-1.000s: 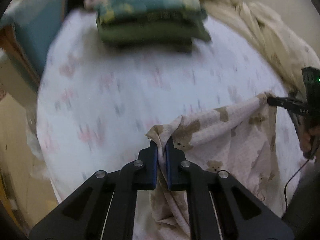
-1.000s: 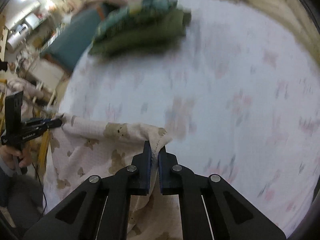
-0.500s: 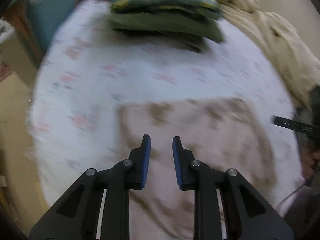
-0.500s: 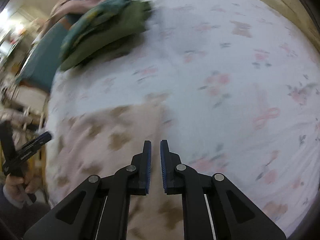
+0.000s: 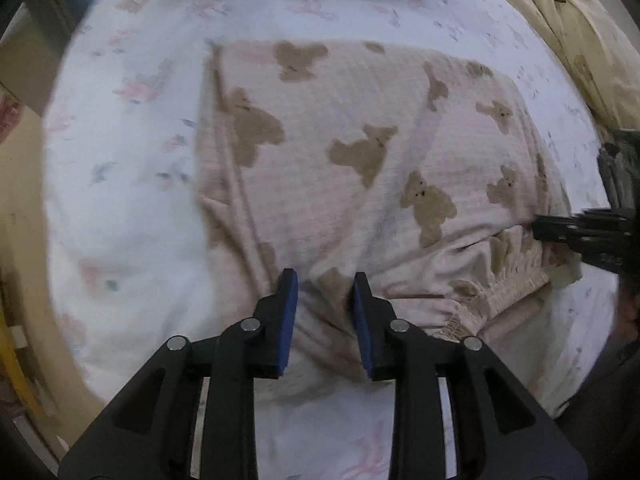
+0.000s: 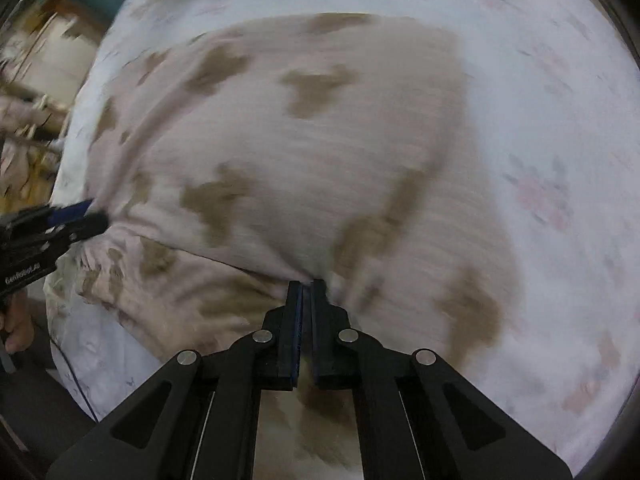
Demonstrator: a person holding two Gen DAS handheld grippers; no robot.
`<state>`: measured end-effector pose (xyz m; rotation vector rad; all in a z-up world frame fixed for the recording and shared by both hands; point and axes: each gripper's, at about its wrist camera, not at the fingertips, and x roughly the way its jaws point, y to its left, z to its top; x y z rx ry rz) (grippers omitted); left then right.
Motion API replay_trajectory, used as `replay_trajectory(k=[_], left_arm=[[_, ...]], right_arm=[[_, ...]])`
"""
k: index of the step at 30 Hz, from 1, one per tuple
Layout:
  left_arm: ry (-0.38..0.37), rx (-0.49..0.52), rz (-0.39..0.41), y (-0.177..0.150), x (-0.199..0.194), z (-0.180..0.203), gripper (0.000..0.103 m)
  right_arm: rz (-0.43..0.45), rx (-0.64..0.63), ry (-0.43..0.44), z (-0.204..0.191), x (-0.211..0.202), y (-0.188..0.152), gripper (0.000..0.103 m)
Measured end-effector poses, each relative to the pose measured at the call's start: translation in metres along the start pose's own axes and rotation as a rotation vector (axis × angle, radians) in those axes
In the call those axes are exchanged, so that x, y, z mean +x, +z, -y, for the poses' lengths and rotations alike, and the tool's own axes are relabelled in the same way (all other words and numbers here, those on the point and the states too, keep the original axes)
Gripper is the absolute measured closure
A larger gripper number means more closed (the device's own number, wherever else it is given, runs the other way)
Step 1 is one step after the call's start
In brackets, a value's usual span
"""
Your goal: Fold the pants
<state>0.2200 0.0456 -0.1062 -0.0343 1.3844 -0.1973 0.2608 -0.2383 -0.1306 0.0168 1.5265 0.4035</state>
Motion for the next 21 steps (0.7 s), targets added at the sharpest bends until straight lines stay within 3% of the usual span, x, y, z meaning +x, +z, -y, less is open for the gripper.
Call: replay_trajectory(k=[2,5,7,8,10,12,15,18,21], left_arm=[[-0.016,-0.024,0.042,-0.003,-0.013,0.001,0.074],[-0.077,-0.001,0.099,-0.011,-0.026,0.011,0.074],[-0.119,0.043,0.096,-0.014,-0.026,0.025,0.073],[-0.137,0.07,0.074,-0.016,-0.02,0.033,0.073],[-0.099,0.107,0.027,-0.021,-0.008,0.041,0.073],[-0.053,0.12,-0.029,-0.026,0.006,0.042,0.072],[-0.067,0.079,-0.015,-0.03,0.0,0.037,0.07],[-0.08,0.055,0.048,-0.028,-0.018,0.032,0.069],[-0.119,0.06,0.115,-0.025,-0.027,0.033,0.068]], right_arm=[[0.023,0.0,-0.014,0.0,-0.011,-0.007,0.093],[0.145,-0.016,0.083,-0.018,-0.035,-0.017,0.092],[0.186,-0.032,0.169,-0.035,-0.039,-0.018,0.092],[0.167,-0.04,0.189,-0.042,-0.032,-0.016,0.092],[0.113,-0.056,0.171,-0.05,-0.016,-0.016,0.092],[-0.009,-0.072,0.108,-0.051,0.012,-0.025,0.092],[-0.041,-0.029,0.125,-0.044,0.017,-0.036,0.094],[0.036,-0.026,0.159,-0.043,-0.005,-0.034,0.09],[0.168,-0.025,0.171,-0.047,-0.028,-0.027,0.09]])
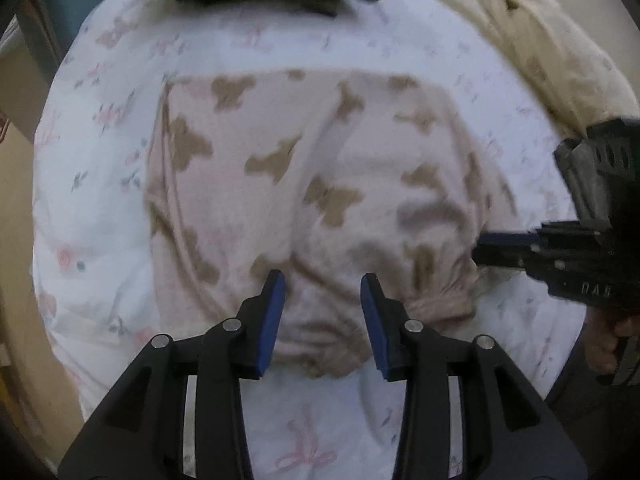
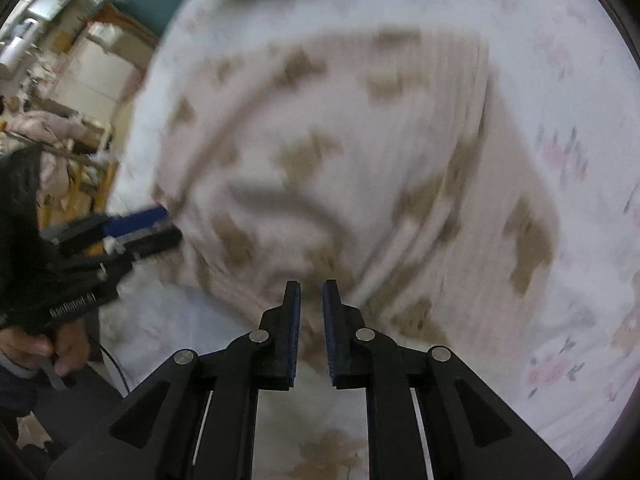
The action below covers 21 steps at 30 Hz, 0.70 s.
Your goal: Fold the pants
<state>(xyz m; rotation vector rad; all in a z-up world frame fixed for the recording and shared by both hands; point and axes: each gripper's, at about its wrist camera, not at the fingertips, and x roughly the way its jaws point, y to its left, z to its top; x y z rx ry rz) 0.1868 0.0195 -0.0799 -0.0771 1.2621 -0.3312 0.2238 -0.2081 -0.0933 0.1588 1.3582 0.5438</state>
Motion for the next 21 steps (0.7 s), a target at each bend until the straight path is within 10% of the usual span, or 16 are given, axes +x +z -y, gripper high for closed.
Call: replay_trajectory(k=[5,16,21], left_arm=[[0.044,0.027,-0.045,0.001,0.032,-0.004,0.068],[0.074,0.004,-0.113,0.001,0.03,-0.005,0.067],[0.015,-0.079,-0.038,0.013,-0.005,-0.022,0.063]], right_arm=[[0.031,0.03,0.049,0.005,0.016,0.019,0.09],[-0.145,0.121,-0.183,0.046,0.025,0.005,0.099],[0.021,0.155,-0.072,0.05,-0.02,0.022,0.091]])
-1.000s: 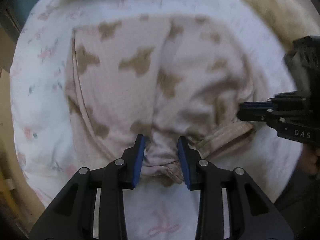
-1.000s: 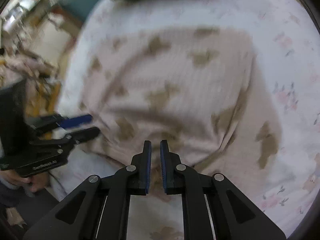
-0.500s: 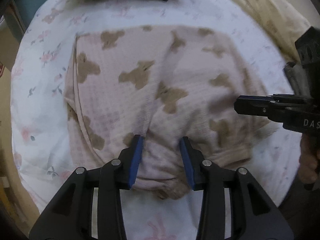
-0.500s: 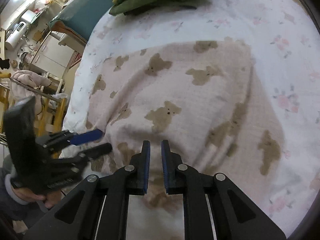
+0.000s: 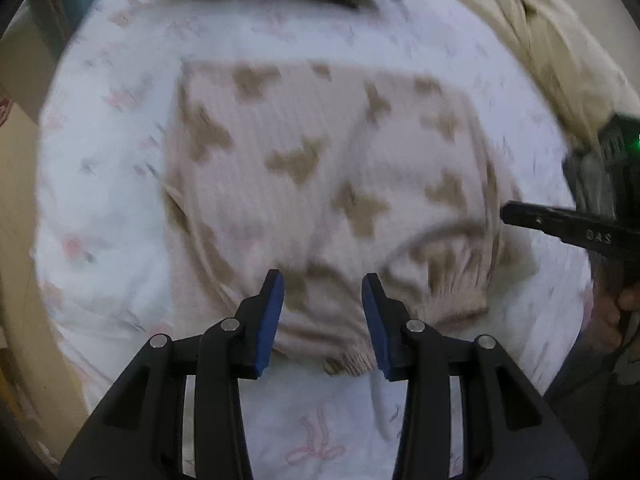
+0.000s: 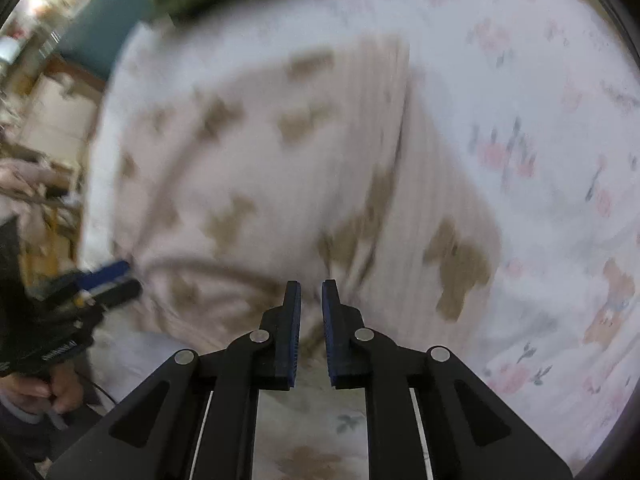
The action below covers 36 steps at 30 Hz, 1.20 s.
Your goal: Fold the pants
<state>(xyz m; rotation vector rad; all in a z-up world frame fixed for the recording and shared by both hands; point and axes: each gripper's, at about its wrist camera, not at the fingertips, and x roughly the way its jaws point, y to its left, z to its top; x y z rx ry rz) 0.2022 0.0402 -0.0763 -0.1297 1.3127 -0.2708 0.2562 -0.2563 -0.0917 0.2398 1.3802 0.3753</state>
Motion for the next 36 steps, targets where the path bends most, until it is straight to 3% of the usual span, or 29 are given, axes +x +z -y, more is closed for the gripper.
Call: replay_trajectory(k=[6,9,10,13,17,22,27,29,30,31,33,34,36], left_arm=[[0.075,-0.087,0.12,0.045,-0.023,-0.034,0.048],[0.133,-0.1,0.127,0.069,-0.018,-0.051,0.047],[0.136,-0.1,0.13,0.076,-0.015,-0.055,0.047],[0.16,-0.11,0.131,0.09,-0.006,-0.072,0.047],[0.101,-0.154,0.06,0.105,0.021,-0.088,0.047],[0.064,-0.109,0.064,0.12,0.039,-0.081,0.051],[0.132,-0.052,0.019,0.14,0.06,-0.073,0.051],[0.106,-0.062,0.007,0.141,0.065,-0.076,0.051],[0.078,-0.059,0.016,0.141,0.067,-0.076,0.057],[0.068,-0.049,0.023,0.142,0.066,-0.076,0.075],[0.067,-0.02,0.006,0.145,0.069,-0.074,0.092],[0.053,0.0,-0.003,0.147,0.07,-0.072,0.096],[0.054,0.031,0.005,0.148,0.068,-0.066,0.098]], right_arm=[[0.11,0.109,0.111,0.028,-0.018,0.028,0.088],[0.132,0.18,0.152,0.043,-0.018,0.038,0.063],[0.137,0.186,0.151,0.046,-0.019,0.043,0.051],[0.137,0.156,0.114,0.058,-0.02,0.054,0.05],[0.142,0.118,0.098,0.067,-0.017,0.073,0.05],[0.114,0.098,0.083,0.079,0.005,0.094,0.05],[0.073,0.076,0.1,0.084,0.026,0.106,0.05],[0.072,0.075,0.096,0.084,0.03,0.108,0.05],[0.081,0.07,0.1,0.084,0.032,0.109,0.05],[0.082,0.056,0.108,0.082,0.033,0.11,0.053],[0.063,0.023,0.13,0.078,0.038,0.111,0.053],[0.055,0.008,0.122,0.075,0.04,0.111,0.054],[0.046,-0.024,0.111,0.069,0.044,0.113,0.073]])
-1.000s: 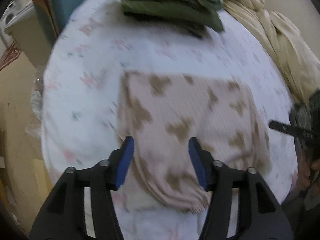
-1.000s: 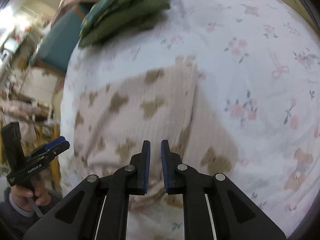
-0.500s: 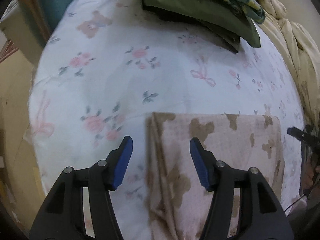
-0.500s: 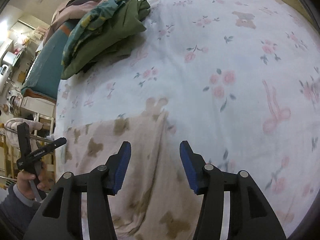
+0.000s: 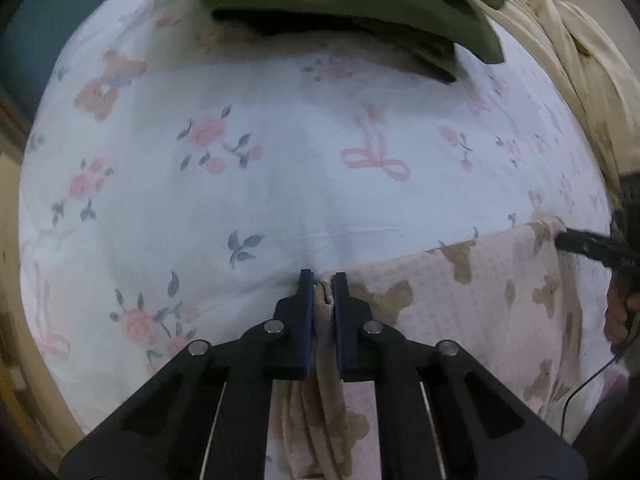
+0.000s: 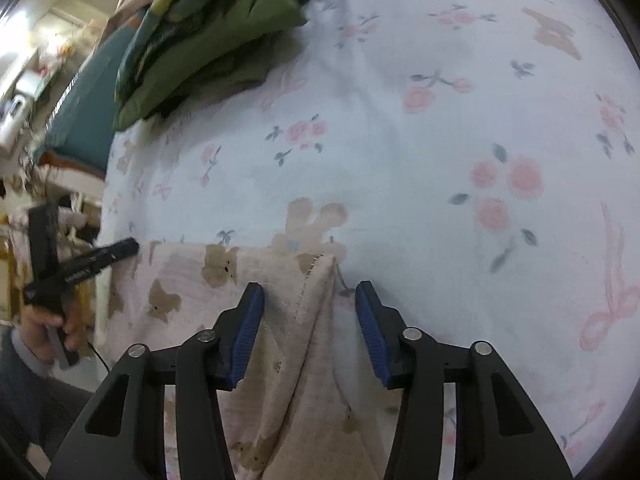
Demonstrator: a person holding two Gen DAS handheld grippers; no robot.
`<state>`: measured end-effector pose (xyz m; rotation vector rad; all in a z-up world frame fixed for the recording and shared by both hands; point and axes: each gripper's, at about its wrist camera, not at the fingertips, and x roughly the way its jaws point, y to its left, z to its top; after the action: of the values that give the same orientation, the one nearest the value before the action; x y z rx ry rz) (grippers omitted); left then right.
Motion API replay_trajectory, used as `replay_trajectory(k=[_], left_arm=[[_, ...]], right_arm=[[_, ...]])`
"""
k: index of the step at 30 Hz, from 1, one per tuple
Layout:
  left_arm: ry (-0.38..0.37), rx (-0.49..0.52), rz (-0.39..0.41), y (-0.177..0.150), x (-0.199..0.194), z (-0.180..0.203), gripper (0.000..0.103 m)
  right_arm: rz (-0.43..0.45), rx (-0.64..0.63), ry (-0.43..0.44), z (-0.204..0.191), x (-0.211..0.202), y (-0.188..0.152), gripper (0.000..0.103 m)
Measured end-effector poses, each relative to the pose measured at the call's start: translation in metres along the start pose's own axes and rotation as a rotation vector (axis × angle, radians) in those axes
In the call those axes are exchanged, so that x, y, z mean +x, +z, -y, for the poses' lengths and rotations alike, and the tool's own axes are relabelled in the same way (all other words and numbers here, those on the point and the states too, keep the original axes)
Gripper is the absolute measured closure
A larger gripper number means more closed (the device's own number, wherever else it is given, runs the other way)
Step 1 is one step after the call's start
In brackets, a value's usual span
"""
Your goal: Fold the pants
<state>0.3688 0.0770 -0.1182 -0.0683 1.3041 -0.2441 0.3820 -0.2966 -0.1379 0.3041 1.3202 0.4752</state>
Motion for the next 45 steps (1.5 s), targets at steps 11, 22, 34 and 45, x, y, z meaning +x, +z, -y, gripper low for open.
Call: replay_trajectory(k=[11,22,34,45], left_arm=[[-0.027,0.06,0.209,0.015,-0.051,0.015,0.099],[-0.064,0.222,0.192,-0.026,-0.106,0.027,0.099],[-0.028,0.511,-0.049,-0.137,-0.092,0.062,0.095],[-0.103,0.387,0.042,-0.14,-0.129,0.048,0.073]], right_arm=[[0.253,-0.199,-0.087,-0.045,-0.055,0.011,0.102],[0.273,-0.401,-0.176,-0.075,-0.108,-0.051,0.102],[0.008,-0.498,-0.3,-0.096,-0.092,-0.159,0.102],[0.046,-0.327,-0.333,-0.078,-0.12,-0.162,0.096]])
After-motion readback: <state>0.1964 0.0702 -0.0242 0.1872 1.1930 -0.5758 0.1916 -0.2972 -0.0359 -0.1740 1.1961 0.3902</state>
